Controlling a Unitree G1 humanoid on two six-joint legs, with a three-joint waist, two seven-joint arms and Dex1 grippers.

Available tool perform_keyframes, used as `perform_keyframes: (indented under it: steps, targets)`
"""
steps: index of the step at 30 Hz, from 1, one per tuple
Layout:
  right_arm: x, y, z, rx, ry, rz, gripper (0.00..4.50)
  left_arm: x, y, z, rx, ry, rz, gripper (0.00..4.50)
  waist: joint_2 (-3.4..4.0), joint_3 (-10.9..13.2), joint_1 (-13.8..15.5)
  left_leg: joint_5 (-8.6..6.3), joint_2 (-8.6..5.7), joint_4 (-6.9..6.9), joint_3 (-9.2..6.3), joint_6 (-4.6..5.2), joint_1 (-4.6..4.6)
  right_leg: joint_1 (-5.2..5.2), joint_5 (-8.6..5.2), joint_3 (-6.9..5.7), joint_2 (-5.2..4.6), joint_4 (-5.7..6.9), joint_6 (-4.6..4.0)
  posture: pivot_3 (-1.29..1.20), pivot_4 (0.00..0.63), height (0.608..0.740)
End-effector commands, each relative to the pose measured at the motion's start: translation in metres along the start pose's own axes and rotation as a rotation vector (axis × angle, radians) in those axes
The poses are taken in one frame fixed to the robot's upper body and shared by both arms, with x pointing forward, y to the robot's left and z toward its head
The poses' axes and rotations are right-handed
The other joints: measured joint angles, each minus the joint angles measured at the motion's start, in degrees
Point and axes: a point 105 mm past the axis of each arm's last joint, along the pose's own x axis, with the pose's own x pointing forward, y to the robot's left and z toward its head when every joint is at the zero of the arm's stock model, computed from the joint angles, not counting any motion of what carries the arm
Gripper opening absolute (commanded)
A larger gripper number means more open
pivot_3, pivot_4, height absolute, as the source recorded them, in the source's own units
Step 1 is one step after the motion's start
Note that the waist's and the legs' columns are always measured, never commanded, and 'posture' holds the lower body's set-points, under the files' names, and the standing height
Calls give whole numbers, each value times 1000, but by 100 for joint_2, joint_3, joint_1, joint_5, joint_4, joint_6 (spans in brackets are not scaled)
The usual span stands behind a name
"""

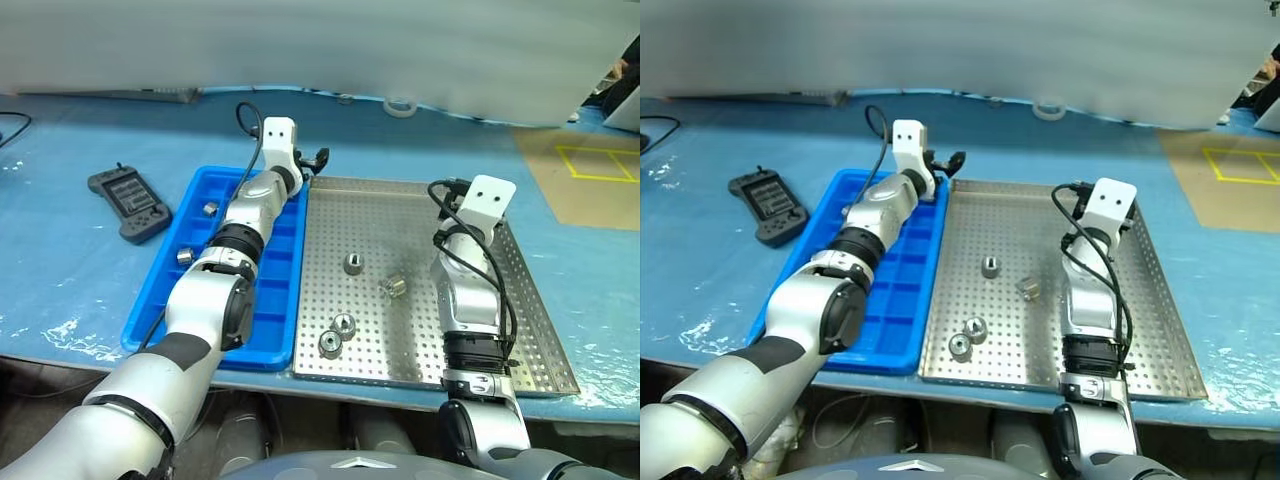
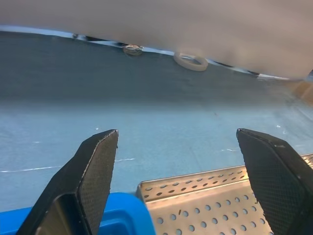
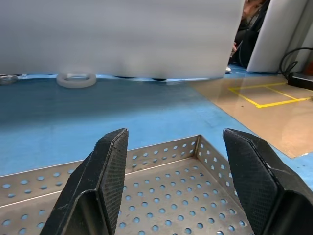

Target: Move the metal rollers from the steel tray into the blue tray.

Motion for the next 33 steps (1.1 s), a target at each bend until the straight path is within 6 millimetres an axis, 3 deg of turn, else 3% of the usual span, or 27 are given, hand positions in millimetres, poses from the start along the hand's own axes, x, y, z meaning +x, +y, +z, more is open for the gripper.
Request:
perform_keyframes:
  steps: [1,6,10,14,17,20,25,30,33]
  targets:
    - [2,5,18,14,-66,18,3200,0,-2,20,2,-62,-27,4071,0,0,38,-7,1,5,26,14,1,-1,2,8,-9,-1,-5,-317,150,740]
    - [1,10,26,22,-105,59,3200,-5,-12,15,16,-36,-155,4071,0,0,138,-37,-4,35,88,92,2,-3,13,50,-26,-2,-33,-306,150,740]
    - [-2,18,44,59,-175,188,3200,-16,-13,24,42,-57,-276,4071,0,2,171,-54,-9,42,128,120,1,-12,13,49,-51,-3,-36,-297,150,740]
    - [-18,30,68,102,-242,500,3200,-53,-26,39,138,-69,-584,4071,2,5,223,-60,-9,42,150,130,-2,-25,14,53,-61,-3,-36,-292,150,740]
    - [-35,28,72,114,-213,725,3200,-87,-25,43,188,-35,-755,4071,3,6,269,-62,-5,39,160,133,8,-24,13,51,-62,-2,-36,-289,150,740]
    - [-67,26,61,86,-123,1003,3200,-116,-22,36,238,17,-863,4071,6,8,358,-64,-1,28,171,129,29,-12,8,51,-61,-8,-44,-286,150,740]
    - [-94,-2,10,-92,100,1154,3200,-149,-3,-18,319,194,-864,4071,15,15,439,-84,-5,8,203,109,78,23,-4,74,-69,-44,-62,-279,150,740]
    - [-133,0,0,-89,200,1326,3200,-161,6,-47,242,308,-811,4071,-2,24,434,-69,1,-6,213,85,72,-12,-4,75,-74,-38,-61,-260,150,740]
    - [-132,6,3,-68,193,1323,3200,-159,0,-43,190,281,-824,4071,-8,21,429,-61,9,-24,214,72,101,-12,-4,74,-73,-35,-60,-248,150,740]
